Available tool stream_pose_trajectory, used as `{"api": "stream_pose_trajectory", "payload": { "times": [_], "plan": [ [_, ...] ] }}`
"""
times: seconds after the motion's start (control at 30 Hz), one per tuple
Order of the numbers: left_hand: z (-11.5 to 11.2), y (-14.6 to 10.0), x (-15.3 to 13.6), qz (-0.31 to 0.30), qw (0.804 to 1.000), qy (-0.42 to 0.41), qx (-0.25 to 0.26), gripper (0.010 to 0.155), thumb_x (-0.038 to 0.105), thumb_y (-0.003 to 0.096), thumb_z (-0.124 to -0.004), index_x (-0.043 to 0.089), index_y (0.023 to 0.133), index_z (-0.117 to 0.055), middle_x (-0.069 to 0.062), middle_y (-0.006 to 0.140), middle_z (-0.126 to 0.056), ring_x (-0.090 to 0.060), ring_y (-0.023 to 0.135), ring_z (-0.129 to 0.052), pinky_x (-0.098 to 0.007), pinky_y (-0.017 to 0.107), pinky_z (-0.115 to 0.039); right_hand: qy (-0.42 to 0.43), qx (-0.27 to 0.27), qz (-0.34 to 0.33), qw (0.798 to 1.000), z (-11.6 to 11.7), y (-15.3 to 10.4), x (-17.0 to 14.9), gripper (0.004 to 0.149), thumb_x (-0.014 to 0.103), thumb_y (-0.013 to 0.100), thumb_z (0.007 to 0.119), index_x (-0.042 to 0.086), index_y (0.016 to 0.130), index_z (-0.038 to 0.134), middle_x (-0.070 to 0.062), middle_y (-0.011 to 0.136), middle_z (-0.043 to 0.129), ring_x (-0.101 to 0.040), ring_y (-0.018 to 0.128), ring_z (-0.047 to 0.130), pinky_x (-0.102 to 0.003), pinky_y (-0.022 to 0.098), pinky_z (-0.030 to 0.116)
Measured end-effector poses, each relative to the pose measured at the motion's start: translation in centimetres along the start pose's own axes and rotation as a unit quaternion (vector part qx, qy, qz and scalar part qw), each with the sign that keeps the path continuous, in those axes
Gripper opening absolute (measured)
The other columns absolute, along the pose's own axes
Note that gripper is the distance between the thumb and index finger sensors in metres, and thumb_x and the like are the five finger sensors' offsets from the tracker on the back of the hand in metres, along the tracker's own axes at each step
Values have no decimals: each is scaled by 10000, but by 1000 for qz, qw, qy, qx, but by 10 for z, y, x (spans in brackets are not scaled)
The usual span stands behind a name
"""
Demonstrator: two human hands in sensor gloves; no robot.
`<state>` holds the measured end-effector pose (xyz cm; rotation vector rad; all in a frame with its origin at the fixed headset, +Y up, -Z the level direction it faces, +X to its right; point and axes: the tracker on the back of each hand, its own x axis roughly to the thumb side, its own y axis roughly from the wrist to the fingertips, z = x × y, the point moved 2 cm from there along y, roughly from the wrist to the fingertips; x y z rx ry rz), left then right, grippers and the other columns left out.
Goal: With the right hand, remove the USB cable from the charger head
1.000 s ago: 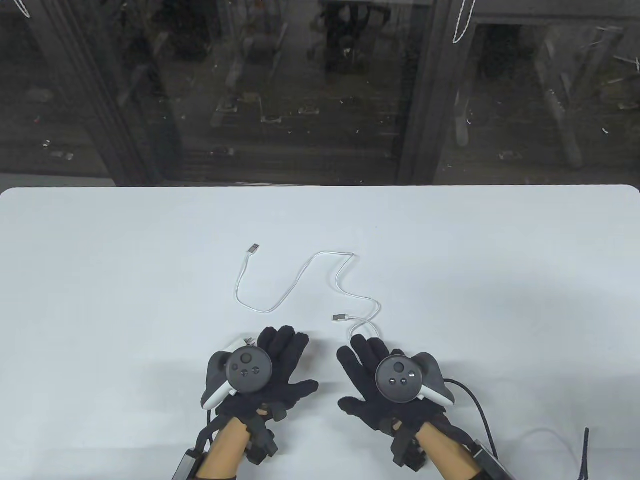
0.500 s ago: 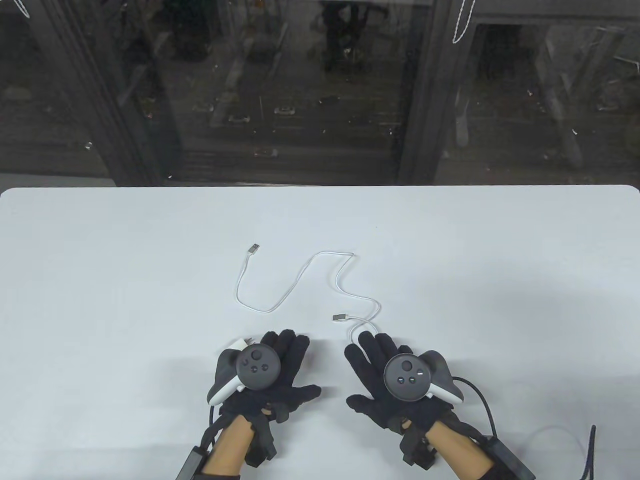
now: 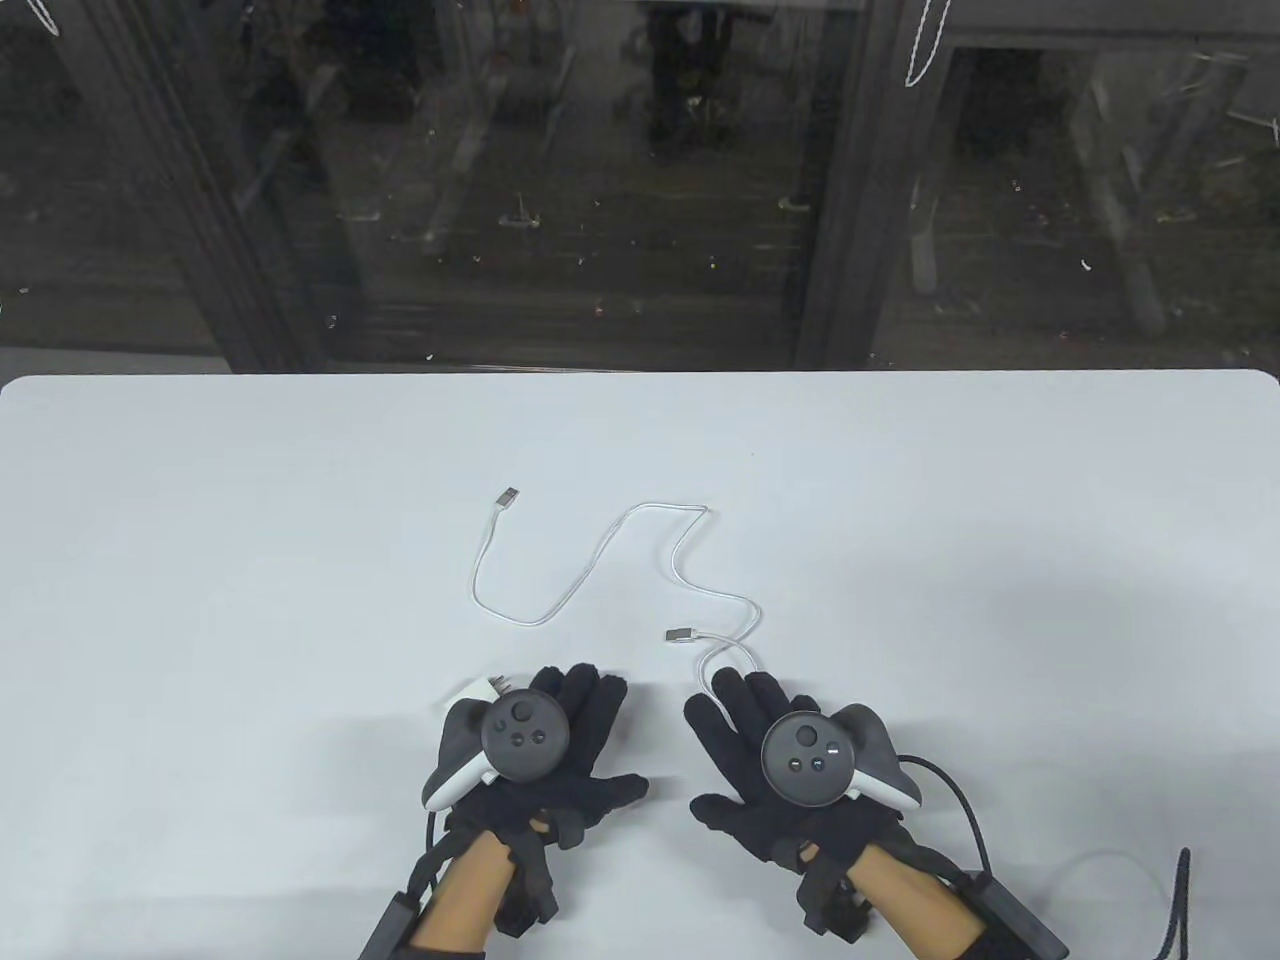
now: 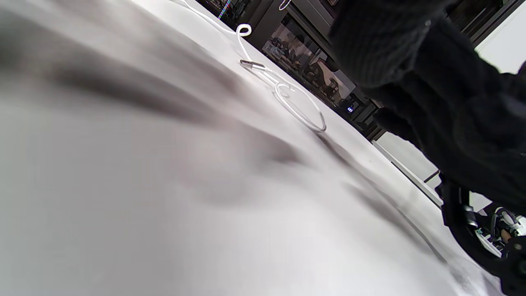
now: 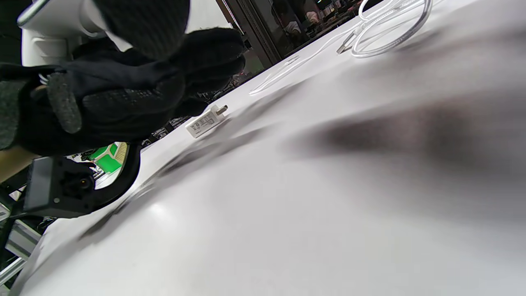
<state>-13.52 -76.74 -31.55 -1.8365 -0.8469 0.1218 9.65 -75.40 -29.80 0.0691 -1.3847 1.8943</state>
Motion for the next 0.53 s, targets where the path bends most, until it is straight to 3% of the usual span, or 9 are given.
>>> {"api": "stream_pose_trajectory", "payload": {
  "times": [0.53],
  "plan": [
    [1,-2,5,-13,1000,-5,3,912,535,499,-775,199,1152,-235,-168,1198,-122,-513,1038,1,-809,583,-93,-4,-3,5,1000,-1,0,-2,821,505,495,692,283,1050,129,-71,1064,-76,-507,954,-5,-748,582,75]
  ]
}}
